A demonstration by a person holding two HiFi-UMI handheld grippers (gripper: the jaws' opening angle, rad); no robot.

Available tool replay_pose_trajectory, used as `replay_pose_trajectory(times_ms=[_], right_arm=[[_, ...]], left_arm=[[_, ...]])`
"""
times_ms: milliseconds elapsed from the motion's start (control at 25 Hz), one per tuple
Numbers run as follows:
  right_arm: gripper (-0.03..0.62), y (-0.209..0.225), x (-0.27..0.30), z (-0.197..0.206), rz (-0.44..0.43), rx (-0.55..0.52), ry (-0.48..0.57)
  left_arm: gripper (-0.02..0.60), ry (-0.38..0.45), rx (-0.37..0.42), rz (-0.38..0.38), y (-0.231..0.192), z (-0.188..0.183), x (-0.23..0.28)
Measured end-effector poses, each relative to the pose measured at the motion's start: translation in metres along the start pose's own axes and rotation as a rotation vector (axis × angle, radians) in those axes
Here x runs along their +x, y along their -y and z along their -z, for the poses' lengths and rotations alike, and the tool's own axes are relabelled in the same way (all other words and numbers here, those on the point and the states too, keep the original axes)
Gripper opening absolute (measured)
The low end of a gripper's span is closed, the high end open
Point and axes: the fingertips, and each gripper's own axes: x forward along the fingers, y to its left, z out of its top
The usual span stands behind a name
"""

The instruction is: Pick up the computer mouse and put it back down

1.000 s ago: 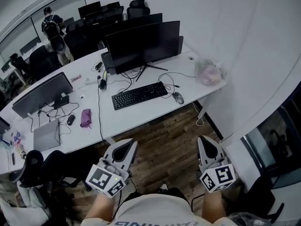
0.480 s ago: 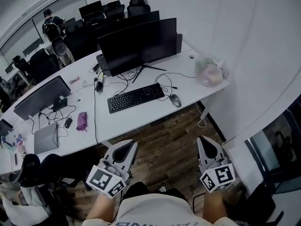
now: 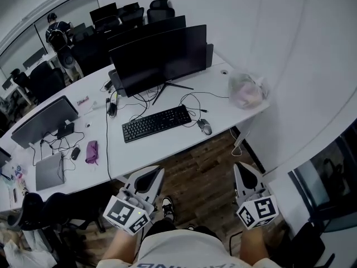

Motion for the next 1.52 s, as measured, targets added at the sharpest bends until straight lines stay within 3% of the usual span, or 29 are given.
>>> replay_pose_trajectory(times_ms=[640, 1160, 1520], right_arm=[[0.020, 0.004, 0.117, -0.016, 0.032, -0.052, -0.027], [0.020, -0.010, 0.207, -0.011, 0.096, -0.066, -0.071], [0.021, 0.006, 0.241, 0.008, 0.097, -0.053, -0.123]], left_arm=[[0.005, 0.015, -0.031, 0.042, -0.109, -0.009, 0.059], [0.005, -0.007, -0.068, 0.046, -0.214, -0.001, 0.072], [0.005, -0.024, -0.091, 0.007, -0.239, 0.010, 0.081]])
